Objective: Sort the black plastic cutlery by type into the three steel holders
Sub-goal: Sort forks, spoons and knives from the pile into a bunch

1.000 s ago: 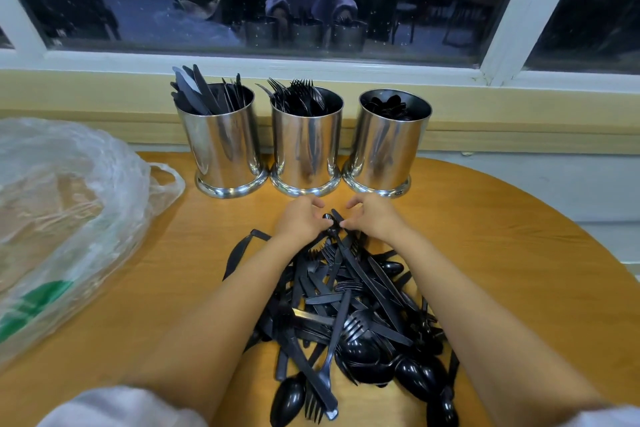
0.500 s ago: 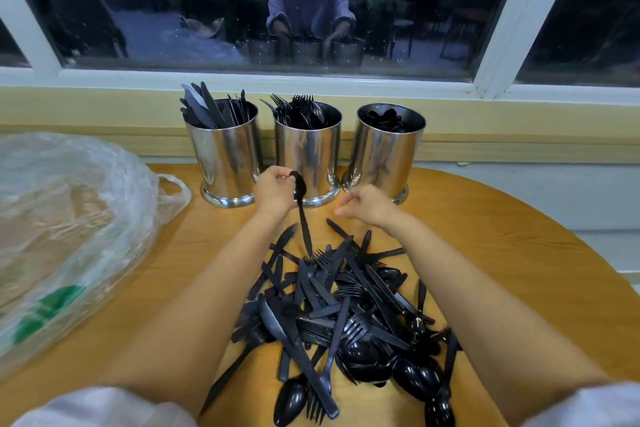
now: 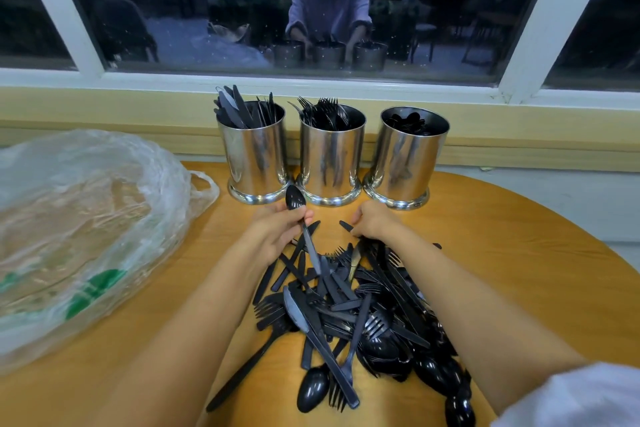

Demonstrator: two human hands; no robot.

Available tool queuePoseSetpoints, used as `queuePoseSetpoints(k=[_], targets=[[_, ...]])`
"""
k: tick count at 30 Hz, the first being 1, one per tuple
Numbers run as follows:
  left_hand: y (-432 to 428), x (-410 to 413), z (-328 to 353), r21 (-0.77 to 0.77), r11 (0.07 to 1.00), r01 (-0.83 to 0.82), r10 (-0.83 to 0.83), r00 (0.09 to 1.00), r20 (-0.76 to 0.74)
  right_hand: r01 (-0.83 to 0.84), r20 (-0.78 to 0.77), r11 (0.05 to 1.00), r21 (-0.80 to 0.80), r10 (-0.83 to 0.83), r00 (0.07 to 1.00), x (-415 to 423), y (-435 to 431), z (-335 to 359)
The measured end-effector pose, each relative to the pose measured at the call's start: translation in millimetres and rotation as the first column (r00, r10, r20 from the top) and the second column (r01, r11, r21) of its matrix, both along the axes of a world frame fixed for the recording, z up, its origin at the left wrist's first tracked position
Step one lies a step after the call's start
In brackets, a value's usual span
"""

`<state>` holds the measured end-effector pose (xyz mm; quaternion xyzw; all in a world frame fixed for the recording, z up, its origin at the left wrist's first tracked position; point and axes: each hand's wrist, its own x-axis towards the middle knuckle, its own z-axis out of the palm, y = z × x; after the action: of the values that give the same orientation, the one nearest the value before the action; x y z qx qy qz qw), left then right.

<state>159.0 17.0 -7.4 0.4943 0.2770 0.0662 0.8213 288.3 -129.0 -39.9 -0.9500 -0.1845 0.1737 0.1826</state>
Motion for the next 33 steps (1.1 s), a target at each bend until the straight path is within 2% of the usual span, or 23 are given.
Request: queuePoseSetpoints(k=[4,7,10,15,19,25,27,28,31,33], targets=[[3.2,-9.7,-10.1,-0.076,0.997,-0.002,0.003,1.000,0.014,-0.045,0.057,0.999,-0.003,0.045,0.997,3.5,8.6,-2.9],[1.9,-12.7,-13.2,-0.108,0.994,-0.034,0.036,0.999,0.018,-0.034,0.148,0.954,0.297,-0.011,0.989,7.9,6.9,14.8],[-2.3,-15.0,-13.6,-0.102,0.994,-0.050,0.048,0.999,-0.018,-0.012,0.191,0.810,0.586,-0.124,0.974,8.3,1.0,44.7],[-7.1,-22.3,-12.4,-0.133,0.989,-0.063,0.066,0.998,0.023,0.048,0.053,0.457,0.888,-0.204,0.978,-22.0,-15.6,75.5],[-22.7,-43.3,-0.5,-0.275,0.961,0.020,0.005,0.996,0.091,0.172,-0.126,0.286,0.943,-0.172,0.977,-66.5,-31.7,76.6],[-45.2,-75.2,1.1,-0.371,0.928,-0.009,0.064,0.989,0.135,0.351,-0.346,0.109,0.930,-0.067,0.936,-119.9,-48.4,58.1],[-52.6,-86.6,-1.1,-0.397,0.917,0.031,0.040,0.985,0.170,0.403,-0.401,0.124,0.907,-0.043,0.915,-138.5,-51.3,51.5],[-56.0,-91.2,-4.0,-0.393,0.918,0.047,0.027,0.983,0.181,0.417,-0.417,0.172,0.892,-0.038,0.908,-148.1,-52.0,47.3],[-66.2,-104.0,-13.5,-0.347,0.932,0.105,-0.030,0.976,0.214,0.378,-0.386,0.416,0.827,-0.068,0.920,-175.0,-51.5,31.3],[-72.9,-109.3,-19.0,-0.325,0.937,0.127,-0.049,0.970,0.238,0.328,-0.347,0.505,0.799,-0.059,0.936,-187.7,-51.1,21.0]])
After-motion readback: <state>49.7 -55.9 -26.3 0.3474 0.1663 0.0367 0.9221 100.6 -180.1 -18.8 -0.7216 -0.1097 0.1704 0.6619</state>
